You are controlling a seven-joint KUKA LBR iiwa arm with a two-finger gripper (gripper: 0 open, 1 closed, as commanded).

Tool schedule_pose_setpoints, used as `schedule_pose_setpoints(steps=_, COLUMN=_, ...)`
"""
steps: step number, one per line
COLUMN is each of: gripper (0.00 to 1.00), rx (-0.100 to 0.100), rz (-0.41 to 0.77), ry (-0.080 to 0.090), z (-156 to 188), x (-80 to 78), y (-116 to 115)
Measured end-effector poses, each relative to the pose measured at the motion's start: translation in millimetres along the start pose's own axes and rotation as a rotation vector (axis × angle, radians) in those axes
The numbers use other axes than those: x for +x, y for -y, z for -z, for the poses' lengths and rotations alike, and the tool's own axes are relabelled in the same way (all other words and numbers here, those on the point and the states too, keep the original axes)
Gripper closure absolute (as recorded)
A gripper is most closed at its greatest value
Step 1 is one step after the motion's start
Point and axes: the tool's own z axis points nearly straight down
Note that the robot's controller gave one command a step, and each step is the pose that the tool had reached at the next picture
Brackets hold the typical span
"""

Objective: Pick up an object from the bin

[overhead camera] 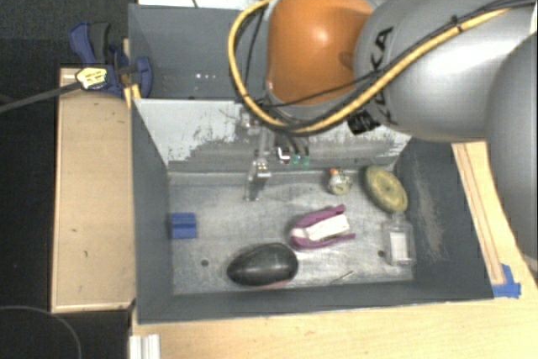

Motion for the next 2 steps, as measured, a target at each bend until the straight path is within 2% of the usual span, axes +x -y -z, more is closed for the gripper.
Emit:
schedule_pose_setpoints(steps=1, gripper=0.00, rx=-0.005, rz=0.157, ry=0.037, z=-105, x=59.4, y=52)
schedule_pose_setpoints(steps=2, gripper=0.00, rx=-0.001, rz=0.310, ry=0.015, z=-104, x=92.9, y=44)
